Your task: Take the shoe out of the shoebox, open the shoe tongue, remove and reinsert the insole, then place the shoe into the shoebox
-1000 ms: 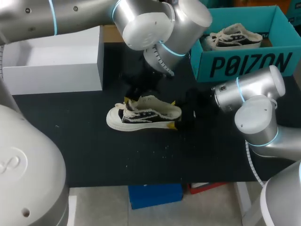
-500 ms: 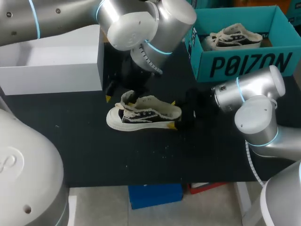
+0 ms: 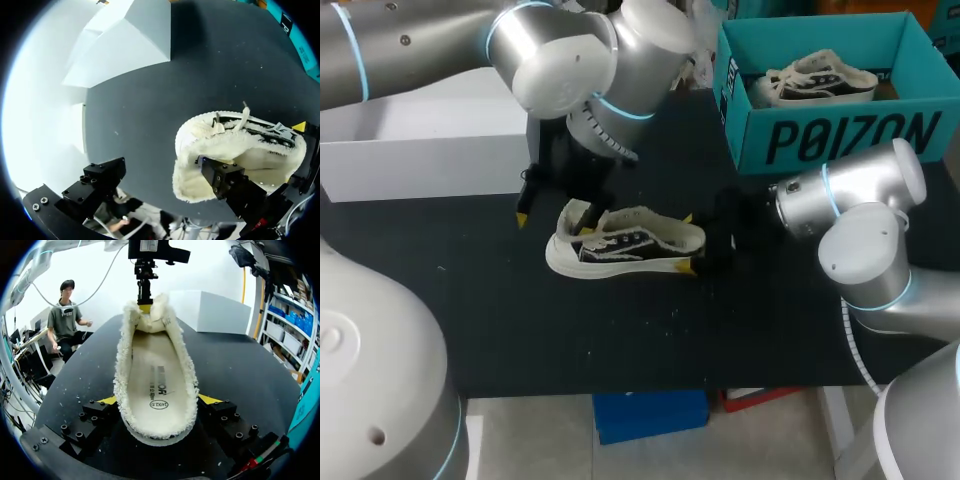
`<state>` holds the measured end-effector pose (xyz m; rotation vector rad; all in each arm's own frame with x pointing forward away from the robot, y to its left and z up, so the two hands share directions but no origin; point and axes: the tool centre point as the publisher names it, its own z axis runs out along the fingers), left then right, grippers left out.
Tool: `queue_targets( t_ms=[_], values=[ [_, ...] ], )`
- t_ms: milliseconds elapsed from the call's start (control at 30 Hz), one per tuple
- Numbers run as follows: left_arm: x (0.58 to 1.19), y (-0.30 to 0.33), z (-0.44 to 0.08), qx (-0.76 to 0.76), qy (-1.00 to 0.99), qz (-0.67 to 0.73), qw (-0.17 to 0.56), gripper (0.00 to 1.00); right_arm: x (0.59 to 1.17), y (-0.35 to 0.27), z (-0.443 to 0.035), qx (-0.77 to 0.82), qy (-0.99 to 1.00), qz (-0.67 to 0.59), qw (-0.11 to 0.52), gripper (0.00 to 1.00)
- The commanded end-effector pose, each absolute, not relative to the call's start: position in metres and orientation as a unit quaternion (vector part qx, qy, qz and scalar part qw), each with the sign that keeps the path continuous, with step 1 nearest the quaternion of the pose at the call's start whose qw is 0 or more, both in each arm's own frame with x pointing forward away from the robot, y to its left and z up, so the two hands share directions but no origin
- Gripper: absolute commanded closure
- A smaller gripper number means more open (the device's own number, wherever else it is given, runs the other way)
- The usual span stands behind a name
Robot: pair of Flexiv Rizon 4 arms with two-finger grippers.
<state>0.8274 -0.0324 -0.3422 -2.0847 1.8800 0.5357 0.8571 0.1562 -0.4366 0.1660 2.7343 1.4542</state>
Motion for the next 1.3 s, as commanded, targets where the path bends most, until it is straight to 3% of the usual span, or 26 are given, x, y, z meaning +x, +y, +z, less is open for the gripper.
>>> queue_targets(
  t_ms=[33,433,733,767,800,833,867,967,1300],
  values=[
    [0.827,-0.019,-0.356,-0.726,0.655,0.171,0.121,0.00,0.858,0.157,-0.440,0.055,0.882,0.468,0.020,1.00],
    [0.832,-0.024,-0.364,-0.719,0.667,0.160,0.116,0.00,0.858,0.157,-0.440,0.055,0.882,0.468,0.020,1.00],
    [0.833,-0.039,-0.305,-0.634,0.761,0.051,0.127,0.01,0.858,0.157,-0.440,0.055,0.882,0.468,0.020,1.00],
    [0.835,-0.043,-0.298,-0.604,0.789,0.026,0.114,0.19,0.858,0.157,-0.440,0.055,0.882,0.468,0.020,1.00],
    [0.836,-0.048,-0.292,-0.570,0.816,0.004,0.094,0.50,0.858,0.157,-0.440,0.055,0.882,0.468,0.020,1.00],
    [0.839,-0.054,-0.288,-0.520,0.852,-0.011,0.057,0.67,0.858,0.157,-0.440,0.055,0.882,0.468,0.020,1.00],
    [0.841,-0.060,-0.285,-0.453,0.890,-0.044,-0.005,1.00,0.858,0.157,-0.440,0.055,0.882,0.468,0.020,1.00],
    [0.842,-0.083,-0.281,-0.232,0.963,-0.080,-0.109,1.00,0.858,0.157,-0.440,0.055,0.882,0.468,0.020,1.00],
    [0.858,-0.139,-0.268,-0.052,0.982,-0.102,-0.152,1.00,0.858,0.157,-0.440,0.055,0.882,0.468,0.020,1.00]
  ],
)
